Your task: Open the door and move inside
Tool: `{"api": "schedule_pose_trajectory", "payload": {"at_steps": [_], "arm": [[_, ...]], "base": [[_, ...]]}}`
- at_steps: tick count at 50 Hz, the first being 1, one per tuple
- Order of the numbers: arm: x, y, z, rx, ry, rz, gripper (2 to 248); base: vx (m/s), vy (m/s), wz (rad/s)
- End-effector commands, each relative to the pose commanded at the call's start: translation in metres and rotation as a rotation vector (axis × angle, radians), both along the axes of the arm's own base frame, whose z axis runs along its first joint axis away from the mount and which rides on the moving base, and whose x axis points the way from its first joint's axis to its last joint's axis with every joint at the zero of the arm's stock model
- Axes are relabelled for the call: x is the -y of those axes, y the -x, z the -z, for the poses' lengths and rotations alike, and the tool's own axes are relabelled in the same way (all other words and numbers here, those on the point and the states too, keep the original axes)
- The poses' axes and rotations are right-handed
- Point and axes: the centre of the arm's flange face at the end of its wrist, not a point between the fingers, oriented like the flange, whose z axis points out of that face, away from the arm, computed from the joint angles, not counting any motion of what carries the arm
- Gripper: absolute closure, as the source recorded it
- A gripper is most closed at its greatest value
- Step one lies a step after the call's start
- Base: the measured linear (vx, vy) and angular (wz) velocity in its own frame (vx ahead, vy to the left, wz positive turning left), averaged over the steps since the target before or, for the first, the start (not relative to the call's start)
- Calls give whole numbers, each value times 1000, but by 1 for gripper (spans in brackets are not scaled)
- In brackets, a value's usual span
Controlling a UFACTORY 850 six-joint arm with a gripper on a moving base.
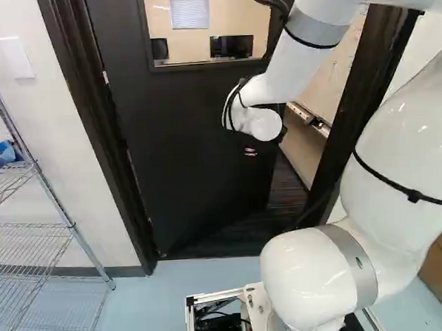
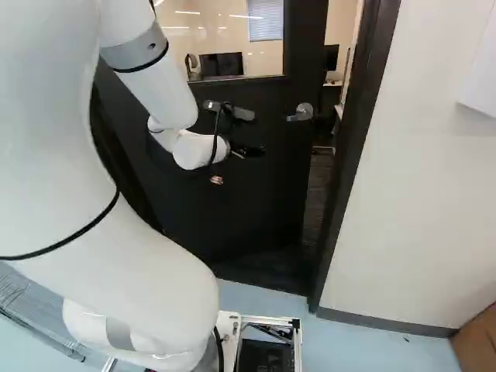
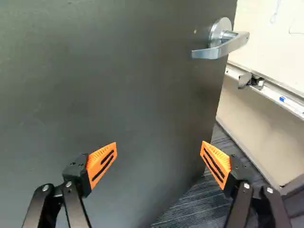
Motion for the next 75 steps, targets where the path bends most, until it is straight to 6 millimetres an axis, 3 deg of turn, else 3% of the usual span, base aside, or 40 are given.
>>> {"api": "schedule_pose_trajectory", "payload": {"at_steps": [75], "arm": [[-60, -145, 6, 26, -19, -77, 3]], "base": [[0, 0, 0]]}}
